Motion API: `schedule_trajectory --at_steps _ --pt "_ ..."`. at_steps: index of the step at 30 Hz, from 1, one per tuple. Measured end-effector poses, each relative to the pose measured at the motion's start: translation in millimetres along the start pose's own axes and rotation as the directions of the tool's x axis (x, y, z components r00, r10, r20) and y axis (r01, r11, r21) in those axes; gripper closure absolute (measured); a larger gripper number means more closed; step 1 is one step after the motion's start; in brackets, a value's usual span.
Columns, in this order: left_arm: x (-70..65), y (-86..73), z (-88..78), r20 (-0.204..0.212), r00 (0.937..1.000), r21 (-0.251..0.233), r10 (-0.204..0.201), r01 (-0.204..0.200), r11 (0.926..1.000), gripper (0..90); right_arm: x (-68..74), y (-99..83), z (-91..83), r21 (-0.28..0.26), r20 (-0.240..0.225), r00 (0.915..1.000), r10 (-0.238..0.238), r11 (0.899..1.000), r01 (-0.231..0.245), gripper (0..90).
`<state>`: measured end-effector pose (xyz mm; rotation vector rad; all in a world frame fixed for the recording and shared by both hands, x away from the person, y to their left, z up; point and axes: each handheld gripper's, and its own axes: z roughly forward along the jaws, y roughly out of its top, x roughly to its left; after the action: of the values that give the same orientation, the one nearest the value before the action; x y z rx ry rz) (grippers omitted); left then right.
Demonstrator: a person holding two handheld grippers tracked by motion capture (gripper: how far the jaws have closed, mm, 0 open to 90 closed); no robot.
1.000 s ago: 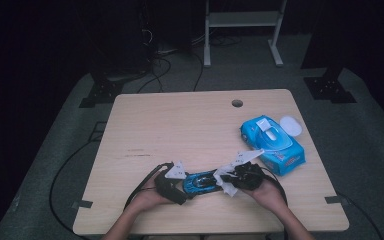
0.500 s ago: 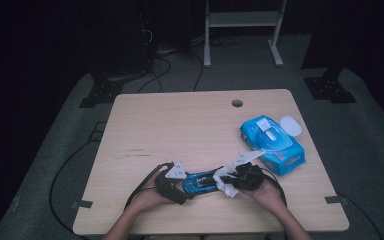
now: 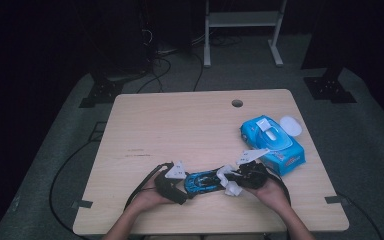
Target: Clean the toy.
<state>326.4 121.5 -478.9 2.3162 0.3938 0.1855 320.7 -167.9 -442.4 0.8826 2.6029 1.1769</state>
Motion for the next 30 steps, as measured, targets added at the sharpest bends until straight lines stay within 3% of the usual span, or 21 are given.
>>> schedule_trajectory --at_steps 5,8,11,13,14,18,20,23,24,27,30 --pt "-0.2 0.9 0.1 -0.001 1.0000 0.006 -0.003 0.003 1.0000 23.2 3.0 6.8 11.8 0.016 -0.026 0.9995 -0.018 1.000 0.019 85.0" --pt "0.1 1.2 0.0 -0.001 1.0000 0.008 0.001 -0.001 1.0000 23.2 3.2 20.4 12.1 -0.025 0.019 0.9989 -0.044 0.999 0.044 85.3" --pt "0.1 1.0 0.1 -0.003 1.0000 0.005 0.002 -0.002 1.0000 23.2 2.5 30.7 18.9 -0.024 0.019 0.9987 -0.048 0.999 0.049 85.4" --pt "-0.1 0.6 0.4 -0.001 1.0000 -0.001 -0.001 0.001 1.0000 23.2 4.2 41.2 35.1 0.025 -0.010 0.9985 -0.054 0.998 0.054 85.5" --pt "-0.1 0.2 0.6 0.000 1.0000 -0.005 -0.002 0.002 1.0000 23.2 9.1 48.5 51.4 0.045 -0.027 0.9973 -0.068 0.997 0.070 85.5" --pt "0.1 0.2 0.6 0.001 1.0000 -0.005 -0.006 0.006 1.0000 22.3 25.8 58.6 76.7 0.039 -0.087 0.9929 -0.082 0.996 0.085 85.6" --pt "-0.1 0.1 0.5 0.001 1.0000 -0.004 -0.009 0.009 1.0000 22.3 31.4 62.8 80.9 0.036 -0.106 0.9908 -0.084 0.995 0.089 85.6" --pt "-0.1 0.9 0.5 -0.005 1.0000 0.003 -0.005 0.005 1.0000 22.2 29.4 65.1 79.2 0.060 -0.106 0.9903 -0.090 0.993 0.097 85.5" --pt "-0.1 1.2 0.4 -0.007 1.0000 0.007 -0.003 0.003 1.0000 22.3 21.0 62.2 72.1 0.082 -0.062 0.9942 -0.089 0.992 0.094 85.5" --pt "-0.2 0.9 0.9 -0.007 1.0000 0.000 -0.006 0.006 1.0000 22.3 5.0 51.4 56.5 0.092 -0.015 0.9981 -0.060 0.994 0.061 85.5" --pt "-0.5 1.4 1.0 -0.007 0.9999 0.004 -0.010 0.010 0.9999 22.2 -4.1 39.2 33.2 0.041 -0.031 0.9995 -0.008 0.999 0.009 85.5"
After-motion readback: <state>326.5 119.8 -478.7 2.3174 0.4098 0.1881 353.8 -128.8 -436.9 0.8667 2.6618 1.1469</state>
